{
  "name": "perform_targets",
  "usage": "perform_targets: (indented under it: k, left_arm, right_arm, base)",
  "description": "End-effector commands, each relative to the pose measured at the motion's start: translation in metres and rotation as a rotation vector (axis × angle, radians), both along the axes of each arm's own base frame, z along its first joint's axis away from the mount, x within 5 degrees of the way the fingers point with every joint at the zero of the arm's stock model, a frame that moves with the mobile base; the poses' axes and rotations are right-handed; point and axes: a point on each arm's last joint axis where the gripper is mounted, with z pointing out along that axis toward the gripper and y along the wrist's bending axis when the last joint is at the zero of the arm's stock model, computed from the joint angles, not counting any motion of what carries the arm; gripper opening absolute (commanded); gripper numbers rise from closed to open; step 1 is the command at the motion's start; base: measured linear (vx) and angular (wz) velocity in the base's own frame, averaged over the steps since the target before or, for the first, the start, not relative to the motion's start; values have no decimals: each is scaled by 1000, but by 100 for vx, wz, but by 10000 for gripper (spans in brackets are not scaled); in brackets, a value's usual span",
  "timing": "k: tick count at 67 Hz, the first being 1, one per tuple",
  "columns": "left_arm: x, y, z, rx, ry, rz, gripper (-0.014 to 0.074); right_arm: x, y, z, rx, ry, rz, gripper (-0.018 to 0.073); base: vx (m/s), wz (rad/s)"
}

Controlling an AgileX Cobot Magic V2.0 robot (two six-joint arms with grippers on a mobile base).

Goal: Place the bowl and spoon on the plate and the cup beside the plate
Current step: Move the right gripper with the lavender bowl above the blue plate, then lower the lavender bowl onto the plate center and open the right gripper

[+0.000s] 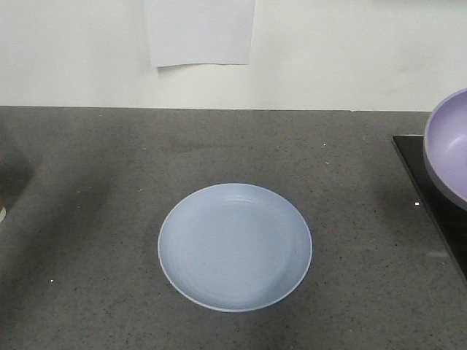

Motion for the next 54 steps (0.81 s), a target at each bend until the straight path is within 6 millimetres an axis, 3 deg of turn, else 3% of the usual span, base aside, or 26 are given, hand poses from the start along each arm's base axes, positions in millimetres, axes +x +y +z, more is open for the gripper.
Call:
perform_targets:
  k: [1, 28, 54]
  left_arm:
    - [-1, -1, 12, -30, -83, -1, -6]
    - [-1, -1, 12, -30, -83, -1, -6]
    - [-1, -1, 12, -30, -83, -1, -6]
  right_arm:
    - [8, 3, 11, -3, -81, 47, -6]
    - [82, 39, -37, 196, 116, 350, -4]
    - [134, 133, -103, 182, 222, 573, -4]
  base:
    - [0, 0]
    - [0, 0]
    - [0, 0]
